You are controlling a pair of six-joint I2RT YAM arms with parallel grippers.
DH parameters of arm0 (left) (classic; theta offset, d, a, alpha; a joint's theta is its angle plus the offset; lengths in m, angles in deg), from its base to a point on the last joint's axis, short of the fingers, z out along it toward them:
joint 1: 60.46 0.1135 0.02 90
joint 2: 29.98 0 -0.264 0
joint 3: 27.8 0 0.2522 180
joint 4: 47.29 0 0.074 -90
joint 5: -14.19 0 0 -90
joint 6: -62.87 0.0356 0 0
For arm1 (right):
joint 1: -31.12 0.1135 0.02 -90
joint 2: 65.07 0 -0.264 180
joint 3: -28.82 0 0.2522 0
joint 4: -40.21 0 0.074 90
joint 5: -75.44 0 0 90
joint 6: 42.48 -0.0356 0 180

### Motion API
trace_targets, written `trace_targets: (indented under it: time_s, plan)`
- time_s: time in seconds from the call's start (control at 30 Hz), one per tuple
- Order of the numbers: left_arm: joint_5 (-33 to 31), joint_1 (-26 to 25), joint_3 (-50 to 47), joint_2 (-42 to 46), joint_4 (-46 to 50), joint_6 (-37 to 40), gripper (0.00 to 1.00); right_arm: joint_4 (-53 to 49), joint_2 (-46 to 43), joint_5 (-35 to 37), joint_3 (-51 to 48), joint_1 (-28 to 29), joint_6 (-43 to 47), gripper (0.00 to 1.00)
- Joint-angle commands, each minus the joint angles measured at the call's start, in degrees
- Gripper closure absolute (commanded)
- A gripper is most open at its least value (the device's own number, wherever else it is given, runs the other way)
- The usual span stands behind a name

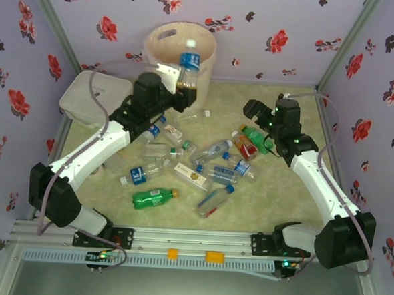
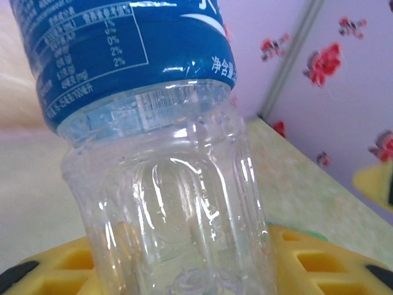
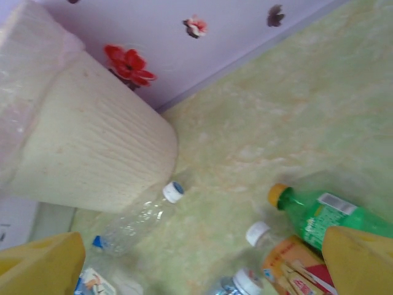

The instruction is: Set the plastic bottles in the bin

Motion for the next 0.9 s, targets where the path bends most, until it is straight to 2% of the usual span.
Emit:
trace_targets:
  time_s: [0.0, 0.1, 0.23, 0.47, 0.73, 0.8, 0.87]
  plan:
    - [-3.4, 3.1, 6.1, -1.0, 2.1, 4.2, 0.52, -0.3, -1.5, 4.2, -3.3, -2.4, -2.6, 0.0]
    - [-3.4, 5.5, 12.7, -4.9, 3.9, 5.5, 0.52, 6.3, -2.1, -4.1, -7.1, -6.5, -3.8, 0.0]
    - [-3.1, 8.0, 23.3, -12.2, 9.2, 6.1, 0.51, 9.0, -2.2, -8.5, -8.7, -8.3, -4.6, 0.0]
    - [-3.2, 10.0, 41.7, -26.8, 21.8, 5.3, 0.51, 2.3, 0.7, -8.2, -6.6, -8.3, -6.9, 0.0]
    - [-3.0, 10.5, 65.3, -43.3, 38.1, 4.3, 0.49, 4.2, 0.0, -10.4, -9.1, -8.3, -9.4, 0.0]
    - [-3.0, 10.6, 67.7, -45.0, 39.1, 4.0, 0.42, 5.4, -0.6, -10.8, -10.0, -8.3, -9.2, 0.0]
    - [-3.0, 10.5, 68.0, -45.2, 38.5, 3.6, 0.25, 6.6, -1.2, -11.5, -10.7, -8.4, -8.4, 0.0]
